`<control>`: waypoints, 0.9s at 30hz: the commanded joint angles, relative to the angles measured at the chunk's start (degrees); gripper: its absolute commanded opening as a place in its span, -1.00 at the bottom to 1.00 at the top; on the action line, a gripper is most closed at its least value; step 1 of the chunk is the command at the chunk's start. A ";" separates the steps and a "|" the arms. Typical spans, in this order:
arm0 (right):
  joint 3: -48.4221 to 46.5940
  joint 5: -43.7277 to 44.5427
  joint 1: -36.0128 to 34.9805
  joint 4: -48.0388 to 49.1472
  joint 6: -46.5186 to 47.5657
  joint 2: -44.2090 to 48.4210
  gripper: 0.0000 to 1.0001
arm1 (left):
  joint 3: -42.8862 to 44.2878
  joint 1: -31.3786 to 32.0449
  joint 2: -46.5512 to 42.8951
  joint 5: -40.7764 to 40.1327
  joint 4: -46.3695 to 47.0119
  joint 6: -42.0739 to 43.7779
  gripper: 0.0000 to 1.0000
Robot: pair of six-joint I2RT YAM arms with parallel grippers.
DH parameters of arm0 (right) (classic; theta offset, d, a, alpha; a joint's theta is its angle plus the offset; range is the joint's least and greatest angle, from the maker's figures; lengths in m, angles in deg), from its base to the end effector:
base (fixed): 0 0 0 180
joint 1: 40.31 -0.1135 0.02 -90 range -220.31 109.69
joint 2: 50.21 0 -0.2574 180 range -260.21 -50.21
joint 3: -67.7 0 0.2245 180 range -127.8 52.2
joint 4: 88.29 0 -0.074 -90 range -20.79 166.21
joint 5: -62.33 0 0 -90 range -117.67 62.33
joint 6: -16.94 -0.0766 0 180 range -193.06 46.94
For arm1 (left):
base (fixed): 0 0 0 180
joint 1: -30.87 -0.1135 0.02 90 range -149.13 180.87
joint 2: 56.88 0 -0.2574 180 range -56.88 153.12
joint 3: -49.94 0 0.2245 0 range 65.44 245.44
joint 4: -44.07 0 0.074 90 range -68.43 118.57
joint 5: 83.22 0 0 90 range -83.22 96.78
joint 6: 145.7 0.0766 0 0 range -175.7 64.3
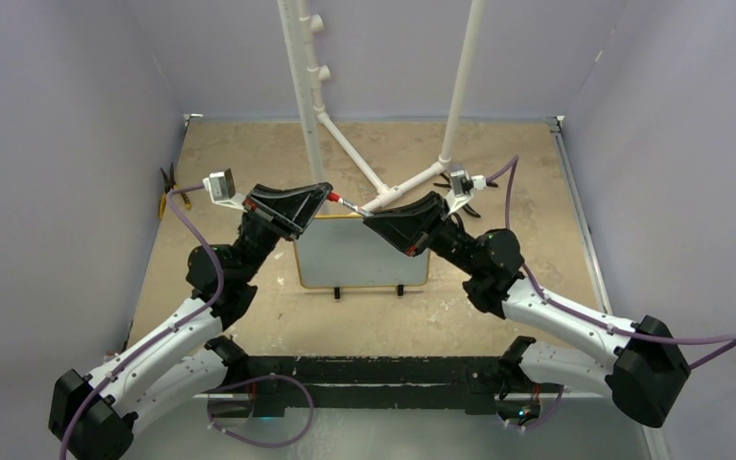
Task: Write a sentence on the whiteboard
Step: Open the whiteboard marker at the center of the board.
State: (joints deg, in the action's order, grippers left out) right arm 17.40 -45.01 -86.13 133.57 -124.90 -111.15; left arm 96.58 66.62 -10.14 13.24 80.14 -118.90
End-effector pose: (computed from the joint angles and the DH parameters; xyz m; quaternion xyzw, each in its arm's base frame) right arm 0.1519 0.1891 0.3733 -0.1057 0.4914 0.6971 0.5113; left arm 0.1488 -0.1178 0.3887 -0.0588 0.4525 -0.6927 0.5585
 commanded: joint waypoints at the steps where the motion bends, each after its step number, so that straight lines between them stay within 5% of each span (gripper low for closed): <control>1: -1.28 3.28 -0.23 1.71 0.61 1.77 -1.00 | 0.98 0.06 -0.62 2.41 -0.51 2.43 -1.00; 9: -0.98 3.47 -0.24 1.84 1.16 1.82 -1.00 | 2.17 0.06 -0.03 3.26 -3.54 3.83 -0.16; 21: -1.71 2.65 -0.27 -0.50 2.05 0.79 -1.00 | 3.95 0.09 1.68 2.26 -0.64 4.83 0.01; 27: -1.76 2.32 -0.28 -1.72 2.35 0.74 -1.00 | 4.54 0.03 1.68 0.14 -0.42 5.80 -0.10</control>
State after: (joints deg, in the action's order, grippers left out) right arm 17.40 -43.18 -86.33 131.85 -123.80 -110.59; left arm 98.41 66.64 -8.35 14.96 76.58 -115.01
